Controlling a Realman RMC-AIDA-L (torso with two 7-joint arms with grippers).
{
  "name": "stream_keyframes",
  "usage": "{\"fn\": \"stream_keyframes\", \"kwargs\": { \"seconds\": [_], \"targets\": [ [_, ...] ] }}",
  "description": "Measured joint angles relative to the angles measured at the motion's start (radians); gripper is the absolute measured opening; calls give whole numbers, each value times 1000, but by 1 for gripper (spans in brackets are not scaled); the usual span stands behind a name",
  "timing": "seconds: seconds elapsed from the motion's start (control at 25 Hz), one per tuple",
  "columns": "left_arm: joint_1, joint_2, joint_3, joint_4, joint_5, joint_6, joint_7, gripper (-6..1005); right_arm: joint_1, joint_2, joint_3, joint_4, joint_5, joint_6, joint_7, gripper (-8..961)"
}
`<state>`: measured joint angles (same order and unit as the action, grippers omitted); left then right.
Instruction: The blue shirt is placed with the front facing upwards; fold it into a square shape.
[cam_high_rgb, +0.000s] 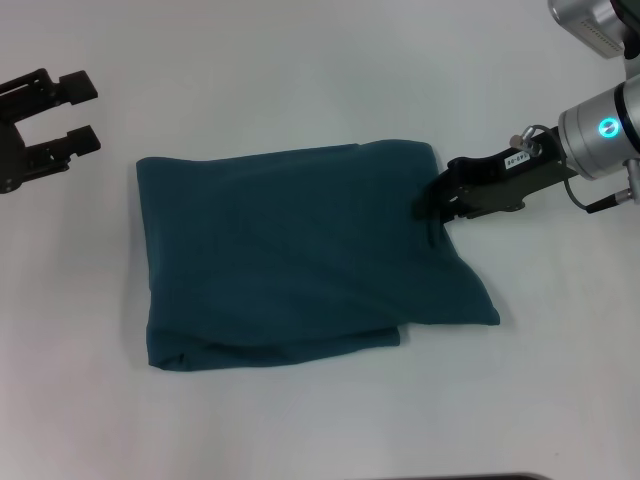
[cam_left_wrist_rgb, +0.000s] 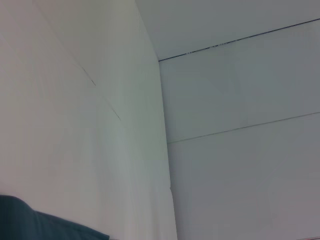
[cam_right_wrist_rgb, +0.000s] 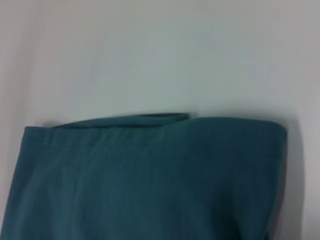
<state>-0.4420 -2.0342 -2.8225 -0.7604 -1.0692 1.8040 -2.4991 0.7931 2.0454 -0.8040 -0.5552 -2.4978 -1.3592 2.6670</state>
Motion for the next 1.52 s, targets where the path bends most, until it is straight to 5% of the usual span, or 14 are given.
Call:
{"fn": "stream_keyframes", "kwargs": {
  "seconds": [0.32,0.64,1.04,1.52],
  "targets": [
    [0,0,1,0,0,-1,0,801,0,1,0,0,1,3,-1,411],
    [0,0,2,0,0,-1,0,801,-4,-2,1,-10,1,-2,4,2],
    [6,2,2,1,0,4,0,801,-5,-31,28,-12,11,-13,5,2],
    [7,2,2,1,0,6,1,801,-5,-34,22,-2,8,-14,-1,1]
  ]
}}
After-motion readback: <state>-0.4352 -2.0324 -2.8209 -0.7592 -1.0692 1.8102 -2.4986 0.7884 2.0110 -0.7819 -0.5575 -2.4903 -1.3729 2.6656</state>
